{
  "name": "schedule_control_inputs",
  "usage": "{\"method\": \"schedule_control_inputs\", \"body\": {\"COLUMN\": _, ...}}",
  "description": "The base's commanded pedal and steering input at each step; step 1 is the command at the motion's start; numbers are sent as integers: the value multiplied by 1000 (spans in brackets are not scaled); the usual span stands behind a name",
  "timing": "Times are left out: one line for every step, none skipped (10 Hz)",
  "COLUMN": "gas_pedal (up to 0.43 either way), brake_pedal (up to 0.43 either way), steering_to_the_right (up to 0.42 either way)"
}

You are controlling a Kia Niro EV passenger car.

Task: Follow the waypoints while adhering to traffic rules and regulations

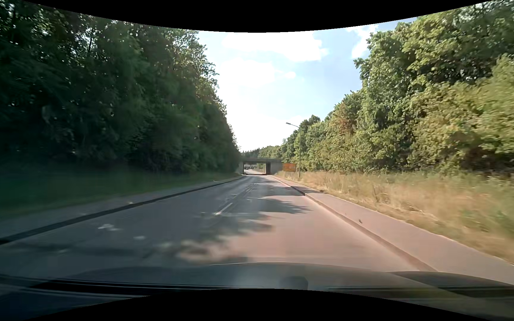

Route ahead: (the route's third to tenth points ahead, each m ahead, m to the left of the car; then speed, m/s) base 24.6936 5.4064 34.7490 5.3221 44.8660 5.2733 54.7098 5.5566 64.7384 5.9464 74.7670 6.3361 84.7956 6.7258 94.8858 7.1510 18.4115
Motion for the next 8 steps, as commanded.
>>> {"method": "schedule_control_inputs", "body": {"gas_pedal": 79, "brake_pedal": 6, "steering_to_the_right": 0}}
{"method": "schedule_control_inputs", "body": {"gas_pedal": 79, "brake_pedal": 6, "steering_to_the_right": -1}}
{"method": "schedule_control_inputs", "body": {"gas_pedal": 79, "brake_pedal": 6, "steering_to_the_right": 0}}
{"method": "schedule_control_inputs", "body": {"gas_pedal": 79, "brake_pedal": 6, "steering_to_the_right": -1}}
{"method": "schedule_control_inputs", "body": {"gas_pedal": 79, "brake_pedal": 6, "steering_to_the_right": -1}}
{"method": "schedule_control_inputs", "body": {"gas_pedal": 79, "brake_pedal": 6, "steering_to_the_right": -1}}
{"method": "schedule_control_inputs", "body": {"gas_pedal": 79, "brake_pedal": 6, "steering_to_the_right": -1}}
{"method": "schedule_control_inputs", "body": {"gas_pedal": 79, "brake_pedal": 6, "steering_to_the_right": -1}}
